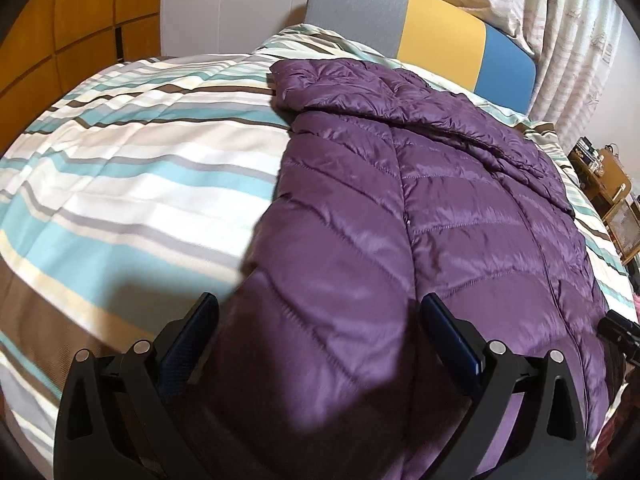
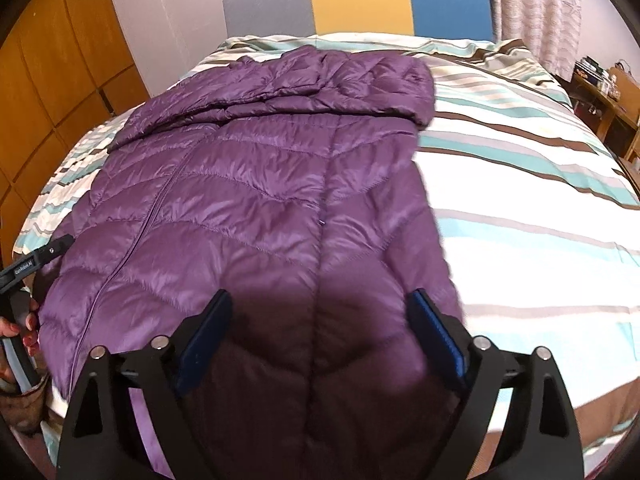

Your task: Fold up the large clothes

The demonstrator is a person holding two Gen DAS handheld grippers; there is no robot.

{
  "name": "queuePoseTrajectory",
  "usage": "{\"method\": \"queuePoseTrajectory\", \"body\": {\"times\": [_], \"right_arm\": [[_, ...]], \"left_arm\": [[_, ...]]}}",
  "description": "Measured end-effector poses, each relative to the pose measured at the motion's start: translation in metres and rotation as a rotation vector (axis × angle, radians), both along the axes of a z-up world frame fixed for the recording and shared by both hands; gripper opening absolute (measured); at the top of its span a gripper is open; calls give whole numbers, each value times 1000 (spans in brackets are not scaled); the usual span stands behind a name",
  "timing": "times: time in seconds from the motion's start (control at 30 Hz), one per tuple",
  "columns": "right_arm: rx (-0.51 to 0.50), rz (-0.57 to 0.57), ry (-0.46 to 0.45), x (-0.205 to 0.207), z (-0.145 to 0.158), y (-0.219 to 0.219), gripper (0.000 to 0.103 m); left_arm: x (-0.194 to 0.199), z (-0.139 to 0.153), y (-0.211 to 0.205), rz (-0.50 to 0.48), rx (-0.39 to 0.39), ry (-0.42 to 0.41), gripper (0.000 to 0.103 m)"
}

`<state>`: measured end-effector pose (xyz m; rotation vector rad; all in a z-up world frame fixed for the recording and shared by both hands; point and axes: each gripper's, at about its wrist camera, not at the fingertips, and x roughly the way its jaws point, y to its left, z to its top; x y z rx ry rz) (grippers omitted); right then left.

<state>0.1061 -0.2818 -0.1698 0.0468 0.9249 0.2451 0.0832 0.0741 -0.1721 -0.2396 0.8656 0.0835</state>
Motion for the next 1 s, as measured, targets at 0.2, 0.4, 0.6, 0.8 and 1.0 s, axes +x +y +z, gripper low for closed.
{"method": "queuePoseTrajectory", "body": {"times": [0.2,0.4,0.6,0.8,1.0], "right_arm": [[34,-52,52,-23,2,-41,81],[115,-60,153,-45,-6,-73,70],[175,21,178,-53,-8,-69,38],[259,64,135,-42,2,-58,13],[334,53,-22,-18,41,-52,11]], "left_arm": [[-21,1,9,-52,1,-3,93],[-41,0,13,-132,-39,11,83],[-60,-6,2,-217,-24,18,74],[-54,10,-10,-279,-77,-15,19],[-27,47,-2,-242,-155,-153,19]]}}
